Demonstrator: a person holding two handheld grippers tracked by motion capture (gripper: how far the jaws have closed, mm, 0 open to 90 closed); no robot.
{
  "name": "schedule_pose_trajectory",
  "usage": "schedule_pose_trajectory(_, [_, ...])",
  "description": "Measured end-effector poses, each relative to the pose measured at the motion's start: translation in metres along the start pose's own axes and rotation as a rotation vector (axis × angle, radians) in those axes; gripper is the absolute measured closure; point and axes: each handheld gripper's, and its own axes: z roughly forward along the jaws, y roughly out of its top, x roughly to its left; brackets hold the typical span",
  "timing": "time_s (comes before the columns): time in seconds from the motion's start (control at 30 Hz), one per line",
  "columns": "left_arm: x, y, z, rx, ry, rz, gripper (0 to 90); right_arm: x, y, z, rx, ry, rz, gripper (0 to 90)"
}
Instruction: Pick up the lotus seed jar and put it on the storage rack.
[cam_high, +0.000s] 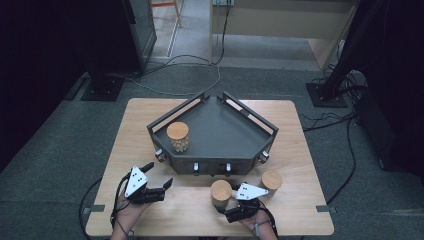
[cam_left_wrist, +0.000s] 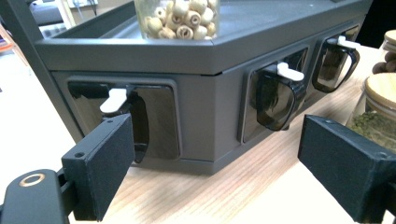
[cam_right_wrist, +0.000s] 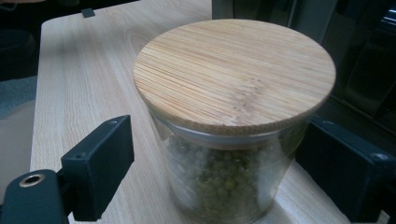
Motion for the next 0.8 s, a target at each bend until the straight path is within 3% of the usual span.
schedule_pose_trajectory(0.27, [-0.001, -0.006, 0.000, 0.005, -0.004, -0.013, 10.7, 0.000, -0.001, 0.000, -0.003, -0.003, 0.004, 11.5])
schedule_pose_trajectory(0.4, [-0.003, -0.010, -0.001, 0.010, -0.002, -0.002, 10.7, 0.000, -0.002, -0.001, -0.011, -0.008, 0.029, 11.4])
schedule_pose_trajectory(0.5, [-0.005, -0.013, 0.000, 0.014, -0.002, 0.012, 10.8, 0.005, -0.001, 0.001, -0.007, -0.025, 0.003, 11.4])
schedule_pose_trajectory(0.63, [-0.002, -0.020, 0.001, 0.018, -0.014, -0.013, 10.7, 0.009, 0.004, 0.002, 0.008, -0.027, -0.028, 11.4])
schedule_pose_trajectory(0.8, [-0.001, -0.023, 0.002, 0.035, -0.016, -0.028, 10.7, 0.014, 0.007, 0.007, 0.014, -0.042, -0.029, 11.3])
